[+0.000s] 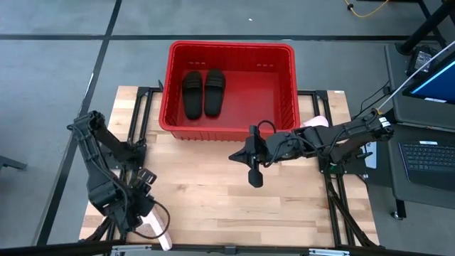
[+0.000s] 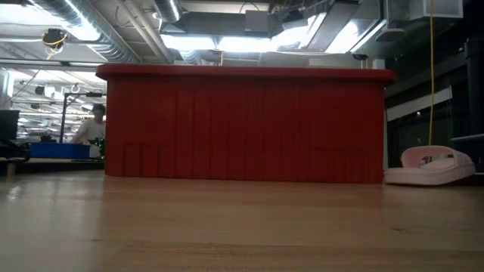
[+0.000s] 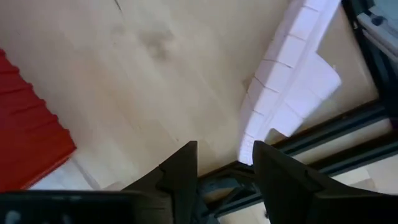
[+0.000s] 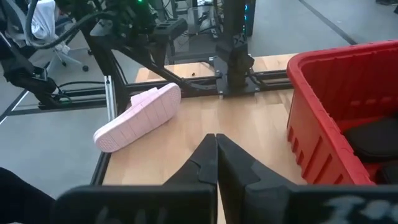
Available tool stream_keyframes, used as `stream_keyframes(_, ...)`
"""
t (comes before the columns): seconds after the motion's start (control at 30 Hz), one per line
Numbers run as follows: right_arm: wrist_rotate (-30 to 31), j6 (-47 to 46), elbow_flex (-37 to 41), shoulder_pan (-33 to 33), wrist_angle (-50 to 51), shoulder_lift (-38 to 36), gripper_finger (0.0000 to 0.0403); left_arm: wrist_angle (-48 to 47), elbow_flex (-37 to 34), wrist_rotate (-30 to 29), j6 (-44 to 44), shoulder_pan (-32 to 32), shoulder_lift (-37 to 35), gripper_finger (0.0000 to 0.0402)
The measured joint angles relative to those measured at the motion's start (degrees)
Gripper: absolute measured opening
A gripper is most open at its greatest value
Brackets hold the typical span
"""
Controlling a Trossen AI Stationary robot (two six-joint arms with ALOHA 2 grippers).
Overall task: Pick and place slides into bin
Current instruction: Put the pink slide into the red bin
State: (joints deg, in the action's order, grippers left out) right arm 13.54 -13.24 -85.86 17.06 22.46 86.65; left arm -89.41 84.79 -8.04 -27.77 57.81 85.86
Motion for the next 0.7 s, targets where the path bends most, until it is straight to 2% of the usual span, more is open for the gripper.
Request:
stream_keyframes(0.33,0.0,0.3,0.0,0.0,0.0,0.0,0.0004,4.3,-1.2,-1.2,-9.7,5.8,-0.1,0.0144)
stream_keyframes(0.53,0.0,0.0,0.0,0.0,-0.7,0.3,0.0004,6.7,-5.3,-0.4,-9.6,7.9,-0.1,0.0143)
stream_keyframes(0.7,0.0,0.0,-0.1,0.0,-2.1,1.2,0.0004,10.0,-9.1,-0.8,-10.4,9.0,-3.0,0.0143)
